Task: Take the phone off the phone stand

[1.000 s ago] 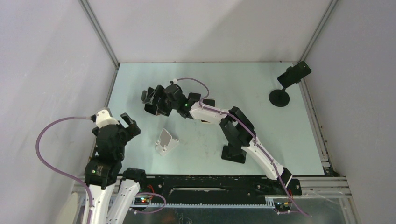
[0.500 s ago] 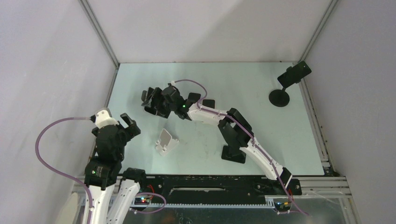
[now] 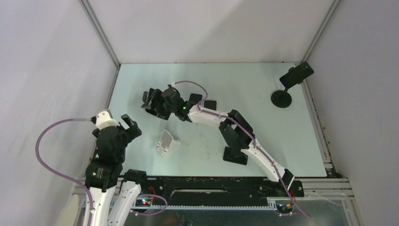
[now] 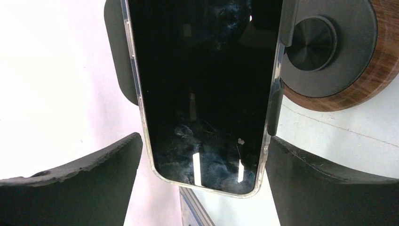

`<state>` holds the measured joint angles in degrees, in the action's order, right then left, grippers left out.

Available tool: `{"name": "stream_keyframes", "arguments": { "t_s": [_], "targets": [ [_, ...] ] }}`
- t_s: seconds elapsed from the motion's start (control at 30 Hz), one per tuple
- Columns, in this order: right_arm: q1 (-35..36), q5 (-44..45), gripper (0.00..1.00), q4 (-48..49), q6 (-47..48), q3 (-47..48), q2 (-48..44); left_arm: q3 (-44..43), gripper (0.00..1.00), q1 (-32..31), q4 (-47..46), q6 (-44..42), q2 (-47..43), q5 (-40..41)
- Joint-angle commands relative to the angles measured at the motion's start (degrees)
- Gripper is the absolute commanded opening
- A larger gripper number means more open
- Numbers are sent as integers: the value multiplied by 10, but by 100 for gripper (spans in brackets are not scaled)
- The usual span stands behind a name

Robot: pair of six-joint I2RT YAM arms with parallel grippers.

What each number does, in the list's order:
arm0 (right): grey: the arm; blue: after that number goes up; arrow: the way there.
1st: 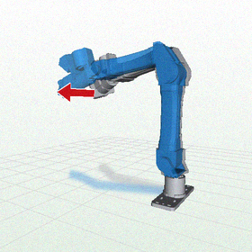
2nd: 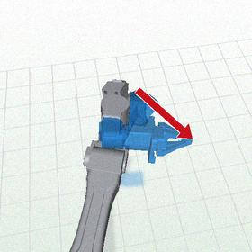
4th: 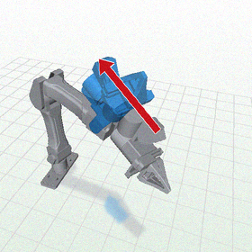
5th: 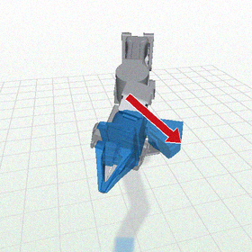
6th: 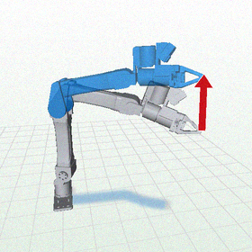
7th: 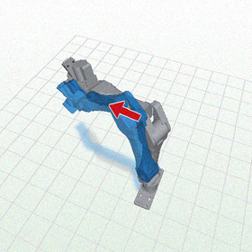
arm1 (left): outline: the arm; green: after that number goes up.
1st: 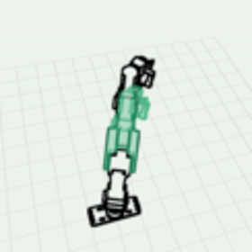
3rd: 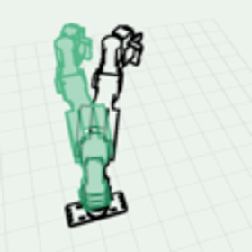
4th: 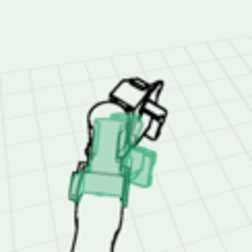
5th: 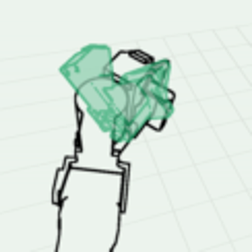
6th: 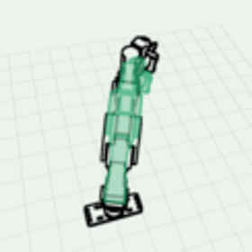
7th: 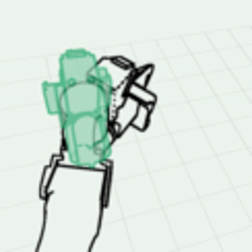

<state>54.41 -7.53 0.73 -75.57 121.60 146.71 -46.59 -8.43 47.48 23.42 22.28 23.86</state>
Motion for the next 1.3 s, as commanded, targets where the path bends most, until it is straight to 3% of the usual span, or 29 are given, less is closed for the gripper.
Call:
{"name": "stream_keyframes", "arguments": {
  "t_s": [0.0, 0.2, 0.4, 0.7, 0.93, 1.27],
  "targets": [
    [3, 14, 99, 10, 2, 37, 11, 1, 94, 4, -18, -12, -6, 11],
    [1, 15, 98, 9, 2, 45, 18, 1, 94, 4, -19, -12, -5, 9],
    [0, 14, 90, 11, 9, 45, 17, 1, 94, 4, -19, -12, -4, 8],
    [-3, -4, 68, 39, 12, 35, 8, 1, 94, 4, -20, -12, -2, 8],
    [-8, 0, 53, 86, 11, -26, -35, 1, 94, 5, -20, -12, -1, 7],
    [-17, -31, 50, 152, -15, -69, -70, 1, 94, 5, -19, -12, -4, 10]
  ]
}}
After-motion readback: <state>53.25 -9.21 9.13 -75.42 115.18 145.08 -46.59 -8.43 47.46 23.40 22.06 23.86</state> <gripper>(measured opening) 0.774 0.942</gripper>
